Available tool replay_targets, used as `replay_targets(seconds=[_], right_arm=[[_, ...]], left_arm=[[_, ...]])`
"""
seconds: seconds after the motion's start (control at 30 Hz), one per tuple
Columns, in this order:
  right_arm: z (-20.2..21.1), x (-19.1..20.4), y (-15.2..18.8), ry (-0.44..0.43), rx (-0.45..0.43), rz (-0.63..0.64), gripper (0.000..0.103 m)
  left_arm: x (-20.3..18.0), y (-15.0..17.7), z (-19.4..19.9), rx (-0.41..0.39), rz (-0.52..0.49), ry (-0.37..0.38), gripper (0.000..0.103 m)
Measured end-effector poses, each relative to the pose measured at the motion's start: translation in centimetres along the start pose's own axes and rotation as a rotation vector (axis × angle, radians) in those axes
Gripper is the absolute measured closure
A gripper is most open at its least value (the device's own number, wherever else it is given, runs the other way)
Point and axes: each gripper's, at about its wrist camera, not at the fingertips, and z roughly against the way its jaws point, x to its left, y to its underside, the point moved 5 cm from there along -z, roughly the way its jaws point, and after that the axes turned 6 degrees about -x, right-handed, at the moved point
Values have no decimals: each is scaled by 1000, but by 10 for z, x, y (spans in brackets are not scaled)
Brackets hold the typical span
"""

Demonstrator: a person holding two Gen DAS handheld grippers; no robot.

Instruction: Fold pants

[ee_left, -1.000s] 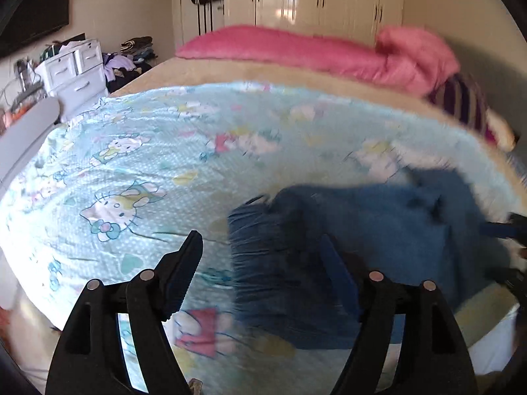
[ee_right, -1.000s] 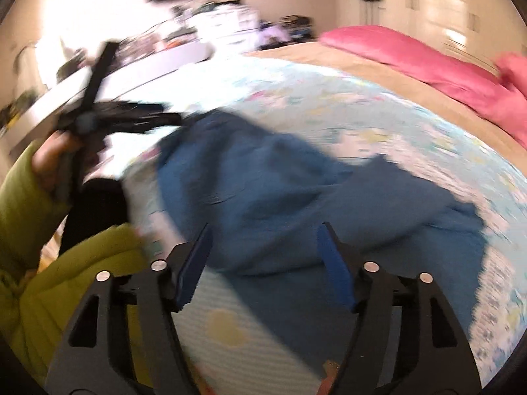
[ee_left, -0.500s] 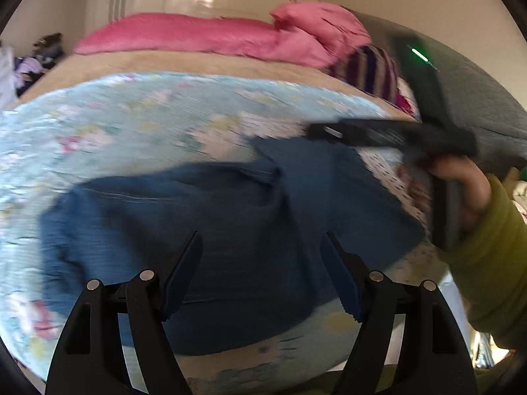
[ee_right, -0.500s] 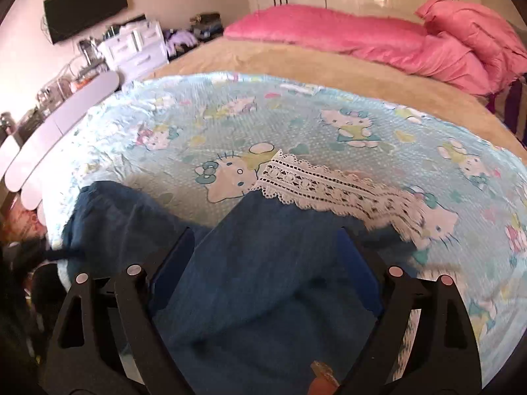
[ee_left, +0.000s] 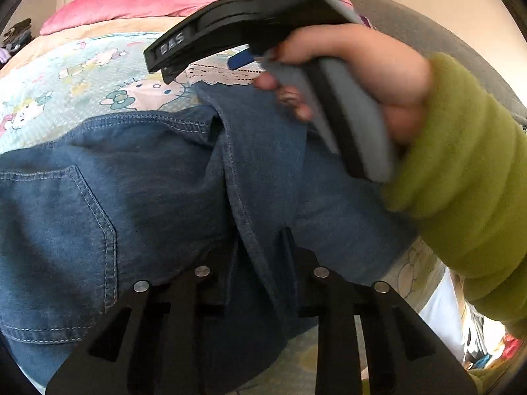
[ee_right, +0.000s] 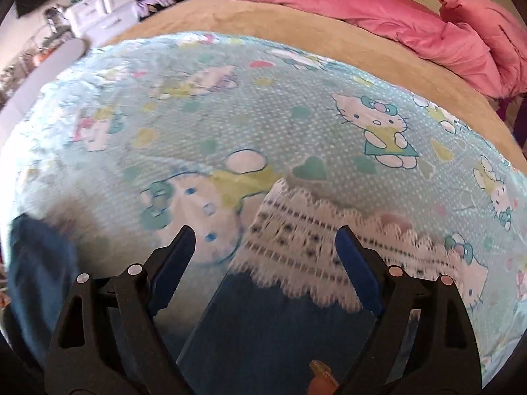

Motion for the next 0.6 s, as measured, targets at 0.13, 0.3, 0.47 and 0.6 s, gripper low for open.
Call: replay_targets(seconds=[0.13,0.3,0.47,0.6], right_arm=[[-13,-10,-4,15,-14,-4,47],[8,-36,-5,-65,-62,-94,95],[57,-76,12,-112,-133,-215,96],[100,-108,34,-127,-184,-296,96]], left_arm=[[6,2,1,-24,9,33,80],[10,5,3,-41,32,61,79],[17,6,8,-53,59,83,79],[13,9,10,-62,43,72,76]])
